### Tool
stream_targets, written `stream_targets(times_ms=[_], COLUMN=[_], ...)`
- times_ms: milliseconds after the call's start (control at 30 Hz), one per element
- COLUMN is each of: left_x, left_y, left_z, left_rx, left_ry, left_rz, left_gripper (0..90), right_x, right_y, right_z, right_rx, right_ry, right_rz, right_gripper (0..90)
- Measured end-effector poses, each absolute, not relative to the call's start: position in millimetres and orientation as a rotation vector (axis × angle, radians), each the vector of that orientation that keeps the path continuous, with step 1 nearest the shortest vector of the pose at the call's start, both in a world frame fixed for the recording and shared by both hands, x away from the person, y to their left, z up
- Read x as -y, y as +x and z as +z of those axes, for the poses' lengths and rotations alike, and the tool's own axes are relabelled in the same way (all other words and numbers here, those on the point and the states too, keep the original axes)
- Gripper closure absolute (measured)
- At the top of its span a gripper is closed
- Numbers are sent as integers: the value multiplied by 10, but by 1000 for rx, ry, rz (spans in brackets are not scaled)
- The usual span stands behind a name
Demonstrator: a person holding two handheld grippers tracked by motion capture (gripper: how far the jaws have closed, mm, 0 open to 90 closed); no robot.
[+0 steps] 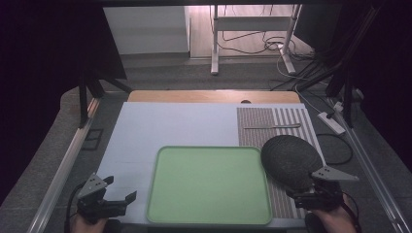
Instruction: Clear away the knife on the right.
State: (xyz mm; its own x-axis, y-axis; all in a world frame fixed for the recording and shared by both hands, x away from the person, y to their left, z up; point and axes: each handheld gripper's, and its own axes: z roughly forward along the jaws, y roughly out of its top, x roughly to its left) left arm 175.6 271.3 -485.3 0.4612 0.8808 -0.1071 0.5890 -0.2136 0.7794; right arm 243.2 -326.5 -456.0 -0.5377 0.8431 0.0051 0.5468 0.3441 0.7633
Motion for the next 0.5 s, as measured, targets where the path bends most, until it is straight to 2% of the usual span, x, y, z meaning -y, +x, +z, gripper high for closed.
stream_targets(times_ms=[500], left_x=[-2706], left_y=[1752], left_z=[-4853], left_rx=[-1228], left_ry=[1922], left_rz=[465], left_gripper=[19], right_x=[3179], right_y=[2415], right_z=[-4573], right_rx=[-2285], right_ry=[1125], right_rz=[975], right_gripper=[3])
